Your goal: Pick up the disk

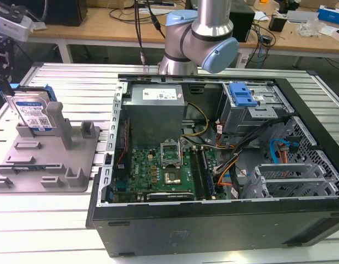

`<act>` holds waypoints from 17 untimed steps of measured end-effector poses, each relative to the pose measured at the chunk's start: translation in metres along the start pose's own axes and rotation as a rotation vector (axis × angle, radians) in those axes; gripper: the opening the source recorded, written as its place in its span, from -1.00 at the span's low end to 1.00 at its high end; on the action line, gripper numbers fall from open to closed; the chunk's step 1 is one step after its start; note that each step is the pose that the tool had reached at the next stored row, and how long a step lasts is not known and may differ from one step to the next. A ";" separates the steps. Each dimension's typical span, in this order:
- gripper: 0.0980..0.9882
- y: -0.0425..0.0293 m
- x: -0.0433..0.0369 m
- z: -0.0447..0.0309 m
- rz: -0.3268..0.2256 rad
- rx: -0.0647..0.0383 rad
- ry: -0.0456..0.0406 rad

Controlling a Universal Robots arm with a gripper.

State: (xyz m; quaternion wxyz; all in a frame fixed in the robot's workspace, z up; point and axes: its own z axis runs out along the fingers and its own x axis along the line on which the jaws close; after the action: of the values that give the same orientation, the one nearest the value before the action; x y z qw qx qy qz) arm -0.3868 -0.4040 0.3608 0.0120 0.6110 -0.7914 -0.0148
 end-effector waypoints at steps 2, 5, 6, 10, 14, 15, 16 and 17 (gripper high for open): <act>-0.14 0.0000 0.0000 0.0010 -0.049 0.000 0.0019; -0.14 0.0000 0.0000 0.0015 -0.136 0.000 0.0051; -0.14 0.0000 0.0000 0.0015 -0.171 0.001 0.0064; -0.14 0.0000 -0.0002 0.0016 -0.225 0.003 0.0116; -0.14 0.0011 -0.0046 0.0015 -0.227 0.003 0.0118; -0.14 0.0033 -0.0119 0.0017 -0.227 0.003 0.0117; -0.14 0.0050 -0.0175 0.0017 -0.227 0.003 0.0119; -0.14 0.0078 -0.0265 0.0019 -0.227 0.003 0.0117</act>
State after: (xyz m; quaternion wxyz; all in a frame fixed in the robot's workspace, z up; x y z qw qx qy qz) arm -0.3877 -0.3763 0.3592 0.0138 0.6966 -0.7172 -0.0112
